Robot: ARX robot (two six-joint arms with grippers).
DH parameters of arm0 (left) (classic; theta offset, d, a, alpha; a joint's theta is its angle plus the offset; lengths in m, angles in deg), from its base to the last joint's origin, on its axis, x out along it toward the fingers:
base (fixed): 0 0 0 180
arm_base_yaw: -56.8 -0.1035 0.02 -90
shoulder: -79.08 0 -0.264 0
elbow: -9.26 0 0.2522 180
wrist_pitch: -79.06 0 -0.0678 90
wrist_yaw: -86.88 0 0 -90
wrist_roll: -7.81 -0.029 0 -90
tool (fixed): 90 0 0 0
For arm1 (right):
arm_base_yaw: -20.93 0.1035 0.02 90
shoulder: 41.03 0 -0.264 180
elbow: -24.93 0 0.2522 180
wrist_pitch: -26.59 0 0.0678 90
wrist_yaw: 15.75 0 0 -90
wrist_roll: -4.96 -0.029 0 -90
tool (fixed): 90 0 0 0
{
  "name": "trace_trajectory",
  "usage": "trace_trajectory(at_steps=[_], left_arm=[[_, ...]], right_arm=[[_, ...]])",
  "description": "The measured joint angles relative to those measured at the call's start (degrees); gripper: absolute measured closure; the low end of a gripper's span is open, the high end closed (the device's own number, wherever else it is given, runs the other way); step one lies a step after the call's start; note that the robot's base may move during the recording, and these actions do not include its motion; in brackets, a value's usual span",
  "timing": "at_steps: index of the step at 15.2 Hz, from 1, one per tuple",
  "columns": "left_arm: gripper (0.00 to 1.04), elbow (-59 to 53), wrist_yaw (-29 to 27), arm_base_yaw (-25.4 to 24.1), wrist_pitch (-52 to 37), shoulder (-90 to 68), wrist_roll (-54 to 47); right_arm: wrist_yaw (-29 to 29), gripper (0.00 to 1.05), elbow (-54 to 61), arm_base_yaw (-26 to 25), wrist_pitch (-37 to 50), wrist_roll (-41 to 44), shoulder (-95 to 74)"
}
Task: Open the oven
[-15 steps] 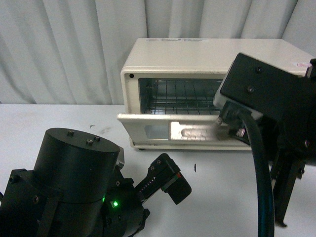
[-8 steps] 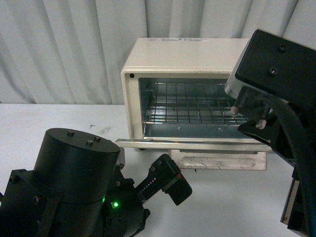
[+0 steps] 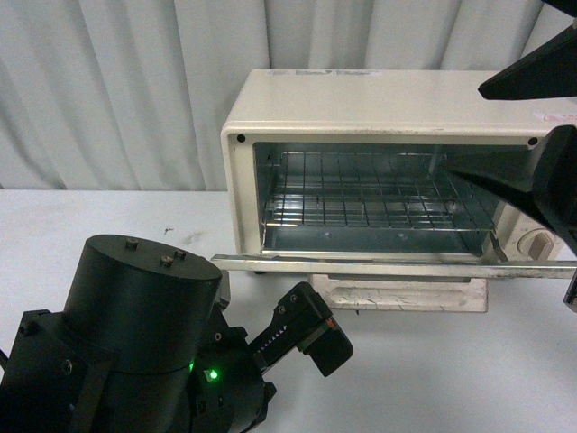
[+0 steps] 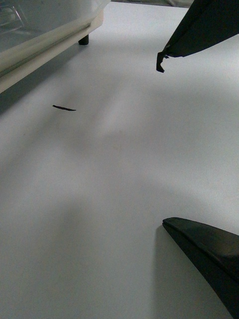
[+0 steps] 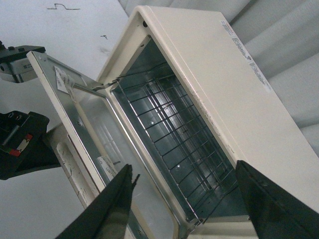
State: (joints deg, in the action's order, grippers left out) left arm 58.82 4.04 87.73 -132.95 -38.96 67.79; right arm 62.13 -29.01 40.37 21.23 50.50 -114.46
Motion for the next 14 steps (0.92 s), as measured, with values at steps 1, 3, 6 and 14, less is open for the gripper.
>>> trace_trajectory(at_steps=[1,3,6,14], left_arm=[[0.07,0.00,0.07,0.00,0.00,0.00,0.00],[0.07,0.00,0.04,0.00,0.00,0.00,0.00],[0.07,0.00,0.04,0.00,0.00,0.00,0.00],[0.07,0.00,0.13,0.13,0.00,0.00,0.00]], right_arm=[[0.00,0.32,0.00,0.00,0.02,-0.09,-0.02],[0.00,0.07,0.00,0.00,0.02,-0.15,-0.02],[0.00,0.06,0.00,0.00,0.02,-0.15,-0.02],[28.63,0.53,20.31,-3.78,38.07,-35.50,6.23]])
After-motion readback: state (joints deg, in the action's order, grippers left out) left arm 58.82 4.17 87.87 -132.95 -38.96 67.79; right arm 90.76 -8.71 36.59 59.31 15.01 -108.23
